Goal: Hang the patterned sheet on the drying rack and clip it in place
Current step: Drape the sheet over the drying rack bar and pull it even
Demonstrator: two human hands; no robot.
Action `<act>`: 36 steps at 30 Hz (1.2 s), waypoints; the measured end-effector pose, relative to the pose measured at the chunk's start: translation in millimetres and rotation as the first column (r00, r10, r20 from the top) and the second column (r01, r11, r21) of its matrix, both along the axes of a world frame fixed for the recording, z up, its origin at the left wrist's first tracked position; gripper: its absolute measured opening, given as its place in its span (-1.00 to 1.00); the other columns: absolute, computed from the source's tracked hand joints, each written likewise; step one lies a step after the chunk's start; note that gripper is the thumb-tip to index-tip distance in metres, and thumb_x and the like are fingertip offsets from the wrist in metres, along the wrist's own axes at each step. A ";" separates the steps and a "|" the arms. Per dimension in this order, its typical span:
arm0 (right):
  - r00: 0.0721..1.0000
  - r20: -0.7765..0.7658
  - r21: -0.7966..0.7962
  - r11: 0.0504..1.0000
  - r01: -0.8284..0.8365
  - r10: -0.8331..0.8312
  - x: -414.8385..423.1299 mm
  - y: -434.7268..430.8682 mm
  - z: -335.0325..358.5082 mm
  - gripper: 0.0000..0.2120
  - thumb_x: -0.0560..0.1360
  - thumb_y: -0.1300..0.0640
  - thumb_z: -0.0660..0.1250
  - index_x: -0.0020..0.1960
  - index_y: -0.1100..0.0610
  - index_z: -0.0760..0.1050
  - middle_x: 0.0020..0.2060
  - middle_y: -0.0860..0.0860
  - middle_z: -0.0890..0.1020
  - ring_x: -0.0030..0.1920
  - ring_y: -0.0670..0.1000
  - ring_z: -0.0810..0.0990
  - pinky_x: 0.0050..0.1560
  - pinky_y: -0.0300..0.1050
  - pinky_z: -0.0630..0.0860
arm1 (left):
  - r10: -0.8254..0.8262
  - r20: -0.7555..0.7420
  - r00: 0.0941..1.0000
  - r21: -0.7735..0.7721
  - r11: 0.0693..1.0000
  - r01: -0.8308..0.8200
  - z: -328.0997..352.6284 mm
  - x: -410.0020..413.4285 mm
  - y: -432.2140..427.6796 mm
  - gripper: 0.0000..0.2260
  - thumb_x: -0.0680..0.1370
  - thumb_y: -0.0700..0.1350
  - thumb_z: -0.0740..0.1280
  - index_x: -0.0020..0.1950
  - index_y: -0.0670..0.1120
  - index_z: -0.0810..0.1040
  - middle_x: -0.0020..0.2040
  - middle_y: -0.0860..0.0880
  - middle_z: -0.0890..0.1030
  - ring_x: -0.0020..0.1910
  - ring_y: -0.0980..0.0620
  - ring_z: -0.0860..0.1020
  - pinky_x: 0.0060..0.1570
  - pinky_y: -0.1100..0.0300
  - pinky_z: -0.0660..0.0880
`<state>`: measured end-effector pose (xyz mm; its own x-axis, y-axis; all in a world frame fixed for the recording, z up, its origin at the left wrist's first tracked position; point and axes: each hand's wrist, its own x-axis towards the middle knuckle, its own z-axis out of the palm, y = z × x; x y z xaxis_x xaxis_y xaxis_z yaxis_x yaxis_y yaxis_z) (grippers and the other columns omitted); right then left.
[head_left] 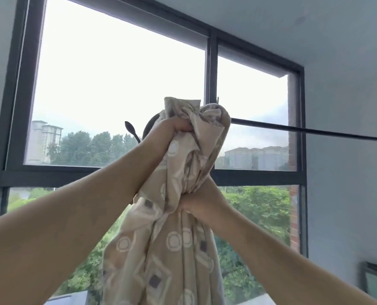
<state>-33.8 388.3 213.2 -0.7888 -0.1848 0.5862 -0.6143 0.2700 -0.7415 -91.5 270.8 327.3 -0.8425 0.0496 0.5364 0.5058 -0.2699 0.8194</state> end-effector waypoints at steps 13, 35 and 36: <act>0.966 -0.139 -0.360 0.920 0.156 -0.219 -14.0 74.7 63.2 -0.43 0.20 0.41 0.40 0.18 0.10 0.51 -0.05 0.05 0.67 -0.02 0.08 0.64 0.05 0.01 0.58 | 0.159 -0.104 0.982 -0.588 0.786 -0.190 -27.0 29.5 26.5 -0.75 0.52 -0.02 0.32 0.04 -0.19 0.57 -0.10 -0.13 0.63 -0.13 -0.07 0.60 0.00 0.08 0.57; 0.816 -0.409 -0.461 0.864 0.200 -0.407 -100.2 73.0 229.3 -0.46 0.28 0.32 0.42 0.23 0.11 0.45 -0.02 -0.04 0.61 -0.01 0.00 0.59 0.02 -0.15 0.52 | 0.253 -0.295 0.921 -0.123 0.946 -0.299 118.2 -34.1 39.4 -0.74 0.60 -0.16 0.16 -0.29 -0.13 0.31 -0.31 -0.01 0.37 -0.38 0.17 0.50 -0.54 0.44 0.37; 0.783 -0.422 -0.487 0.843 0.229 -0.457 -108.7 70.2 247.8 -0.45 0.32 0.30 0.40 0.29 0.13 0.40 0.00 -0.04 0.58 0.01 -0.01 0.55 0.00 -0.20 0.47 | 0.270 -0.307 0.913 -0.079 0.949 -0.307 129.5 -38.8 36.8 -0.78 0.58 -0.06 0.21 -0.21 -0.15 0.39 -0.26 -0.04 0.45 -0.26 0.10 0.56 -0.42 0.33 0.44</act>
<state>-142.5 458.6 460.9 -0.3217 0.3711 0.8711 -0.8476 0.2971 -0.4396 -130.2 307.7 456.8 -0.6395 -0.0911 0.7634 0.7655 0.0166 0.6432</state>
